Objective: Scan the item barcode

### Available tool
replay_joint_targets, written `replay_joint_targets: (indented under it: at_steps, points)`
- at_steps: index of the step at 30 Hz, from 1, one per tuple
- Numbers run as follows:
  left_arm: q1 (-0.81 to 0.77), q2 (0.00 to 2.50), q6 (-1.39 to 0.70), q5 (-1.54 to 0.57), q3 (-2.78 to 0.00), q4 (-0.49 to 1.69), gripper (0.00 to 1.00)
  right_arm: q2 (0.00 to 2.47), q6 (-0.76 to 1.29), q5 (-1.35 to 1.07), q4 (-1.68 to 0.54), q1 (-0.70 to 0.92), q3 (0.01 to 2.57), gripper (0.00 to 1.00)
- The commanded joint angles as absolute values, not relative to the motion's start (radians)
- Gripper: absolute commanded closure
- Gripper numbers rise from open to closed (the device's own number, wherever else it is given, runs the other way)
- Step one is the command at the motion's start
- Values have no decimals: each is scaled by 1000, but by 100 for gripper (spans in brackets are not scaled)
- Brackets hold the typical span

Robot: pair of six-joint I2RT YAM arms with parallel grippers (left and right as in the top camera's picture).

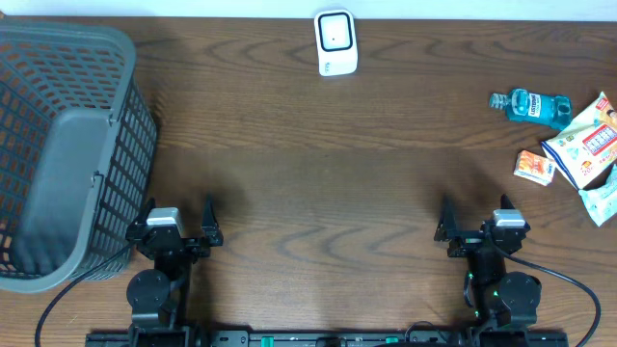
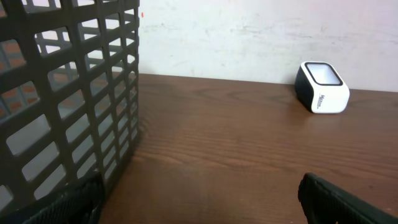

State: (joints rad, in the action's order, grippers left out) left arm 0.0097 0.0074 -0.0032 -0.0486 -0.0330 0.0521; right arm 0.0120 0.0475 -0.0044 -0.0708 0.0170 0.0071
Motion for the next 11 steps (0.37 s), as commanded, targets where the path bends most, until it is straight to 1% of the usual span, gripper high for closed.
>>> replay_joint_targets:
  at_steps: [1,11]
  points:
    - [14,4,-9,-33,-4,69,1,6,36,1,-75,7,6,1]
    - [14,4,-9,-33,-4,69,1,6,36,1,-75,7,6,1]
